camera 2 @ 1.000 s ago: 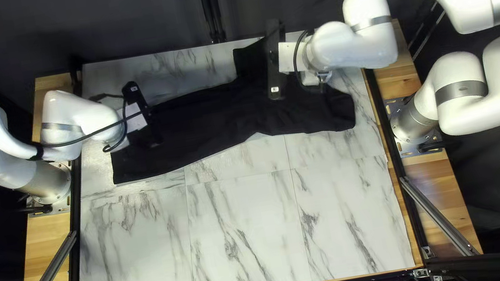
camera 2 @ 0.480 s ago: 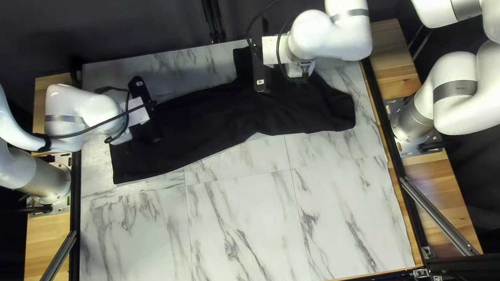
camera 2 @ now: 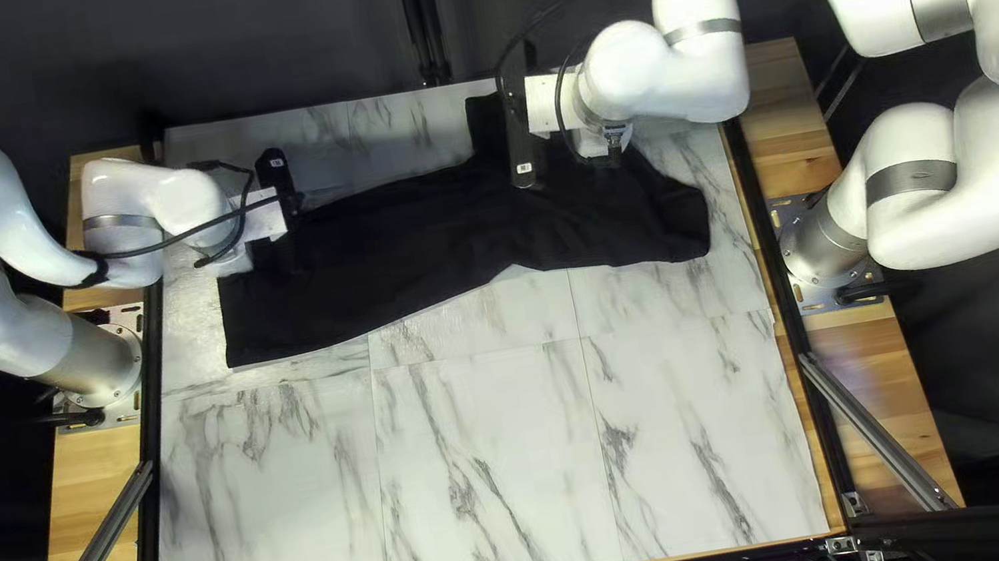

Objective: Fold t-shirt

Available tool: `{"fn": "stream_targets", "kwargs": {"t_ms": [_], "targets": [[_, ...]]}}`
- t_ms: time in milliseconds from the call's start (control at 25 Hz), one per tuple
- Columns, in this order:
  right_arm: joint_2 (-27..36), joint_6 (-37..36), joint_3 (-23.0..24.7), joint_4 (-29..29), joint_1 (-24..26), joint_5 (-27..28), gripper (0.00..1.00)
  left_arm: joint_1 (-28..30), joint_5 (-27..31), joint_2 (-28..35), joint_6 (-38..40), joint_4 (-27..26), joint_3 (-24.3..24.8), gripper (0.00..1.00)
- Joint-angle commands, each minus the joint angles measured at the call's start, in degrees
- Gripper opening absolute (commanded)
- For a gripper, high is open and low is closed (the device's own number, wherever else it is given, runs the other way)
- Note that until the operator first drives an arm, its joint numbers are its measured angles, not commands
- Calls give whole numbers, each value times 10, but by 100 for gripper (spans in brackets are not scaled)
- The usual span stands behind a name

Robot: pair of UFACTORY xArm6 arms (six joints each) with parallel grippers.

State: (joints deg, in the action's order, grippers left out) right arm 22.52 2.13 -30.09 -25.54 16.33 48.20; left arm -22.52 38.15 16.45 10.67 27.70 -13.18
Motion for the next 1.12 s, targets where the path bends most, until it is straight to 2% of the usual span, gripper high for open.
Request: {"fn": "stream_targets", "kwargs": {"t_ms": [40, 240, 400, 640, 760, 880, 1120], "targets": [[0, 2, 1, -1, 0, -1, 100, 30, 34, 29, 7, -18, 0, 0], [-7, -3, -3, -1, 6, -7, 100, 105, 105, 77, 47, -40, -9, 1], [-24, -18, -11, 1, 23, -23, 100, 156, 145, 88, 78, -46, -24, 0], [-89, -101, -29, 24, 88, -105, 100, 230, 190, 87, 125, -55, -51, 1], [-144, -149, -44, 41, 114, -156, 100, 251, 203, 87, 138, -58, -58, 1], [-194, -175, -63, 52, 117, -185, 100, 260, 206, 87, 147, -57, -57, 1], [-230, -193, -62, 56, 115, -214, 100, 260, 203, 92, 151, -54, -47, 0]]}}
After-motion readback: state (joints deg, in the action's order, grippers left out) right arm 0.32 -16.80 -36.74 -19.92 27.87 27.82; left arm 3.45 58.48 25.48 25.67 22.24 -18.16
